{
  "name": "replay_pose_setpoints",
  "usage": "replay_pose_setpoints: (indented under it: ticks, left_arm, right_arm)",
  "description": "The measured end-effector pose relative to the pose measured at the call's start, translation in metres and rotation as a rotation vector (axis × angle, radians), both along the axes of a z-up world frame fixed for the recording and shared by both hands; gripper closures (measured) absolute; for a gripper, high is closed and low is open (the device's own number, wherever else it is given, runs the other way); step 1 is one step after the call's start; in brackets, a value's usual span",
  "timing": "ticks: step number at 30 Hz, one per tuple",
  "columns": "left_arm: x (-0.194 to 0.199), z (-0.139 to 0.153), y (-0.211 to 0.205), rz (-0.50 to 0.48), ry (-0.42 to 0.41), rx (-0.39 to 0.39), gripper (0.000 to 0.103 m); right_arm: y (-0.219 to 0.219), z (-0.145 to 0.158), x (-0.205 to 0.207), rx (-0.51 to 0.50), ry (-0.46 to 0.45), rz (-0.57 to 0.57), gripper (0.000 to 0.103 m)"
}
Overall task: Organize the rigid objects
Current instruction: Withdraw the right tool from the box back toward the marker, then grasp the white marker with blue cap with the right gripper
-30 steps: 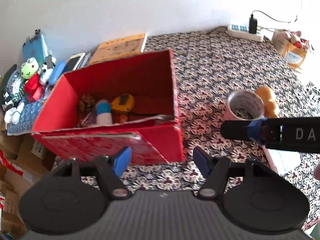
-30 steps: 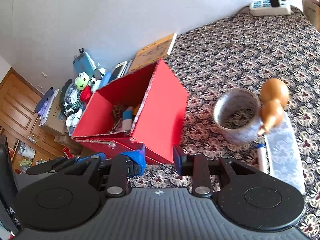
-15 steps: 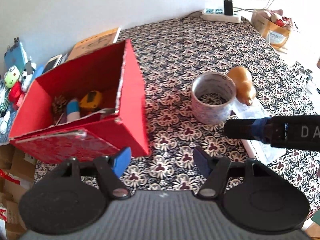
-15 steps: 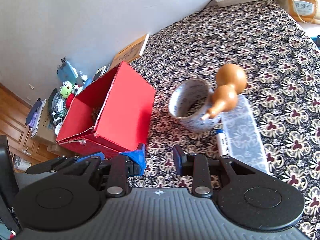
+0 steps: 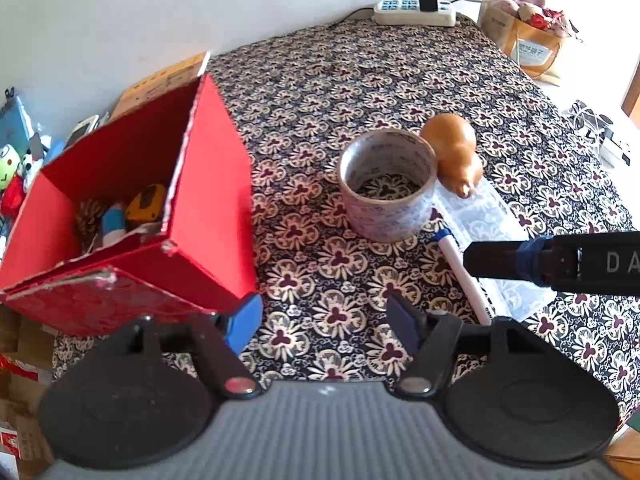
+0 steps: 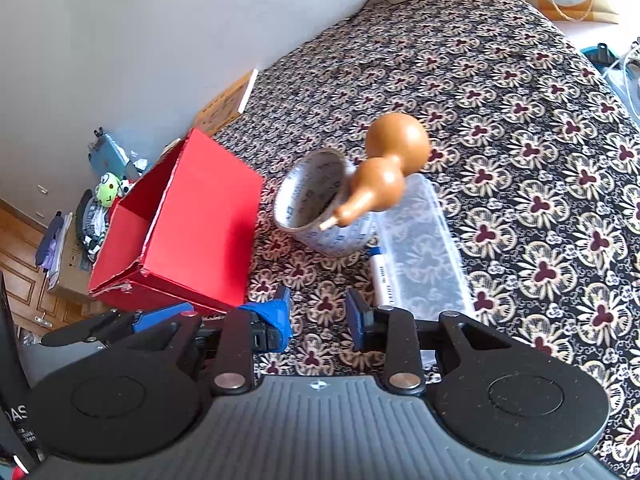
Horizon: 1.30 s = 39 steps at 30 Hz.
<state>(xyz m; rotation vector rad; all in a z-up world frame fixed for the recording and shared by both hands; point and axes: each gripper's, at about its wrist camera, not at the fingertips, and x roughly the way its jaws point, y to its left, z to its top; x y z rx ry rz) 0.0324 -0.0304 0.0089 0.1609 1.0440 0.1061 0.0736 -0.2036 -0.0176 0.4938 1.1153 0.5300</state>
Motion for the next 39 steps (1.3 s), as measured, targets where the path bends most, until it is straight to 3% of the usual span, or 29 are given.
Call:
replay_pose_setpoints:
  ticks: [10, 16, 20, 24, 32, 39]
  left_arm:
    - [0.010, -0.017, -0.015, -0.040, 0.037, -0.019, 0.033]
    - [0.009, -0.032, -0.015, -0.070, 0.058, -0.083, 0.033]
    - [0.005, -0.042, -0.009, -0.086, 0.071, -0.163, 0.033]
    - [0.001, -0.047, -0.002, -0.087, 0.070, -0.210, 0.033]
    - [-0.007, -0.047, 0.007, -0.102, 0.047, -0.248, 0.033]
    - [-0.010, -0.045, 0.000, -0.186, 0.036, -0.292, 0.033]
  right_arm:
    - [-0.020, -0.011, 0.005, -0.032, 0.026, -0.032, 0.089]
    - [-0.030, -0.026, 0.004, -0.058, 0.066, -0.042, 0.089]
    - [-0.031, -0.034, 0.004, -0.022, 0.092, -0.023, 0.088]
    - [-0.018, -0.035, 0.005, -0.021, 0.072, 0.028, 0.090]
    - [-0.017, -0.035, 0.016, -0.038, 0.066, 0.014, 0.094]
    - [-0.026, -0.030, 0.016, -0.077, 0.046, -0.006, 0.088]
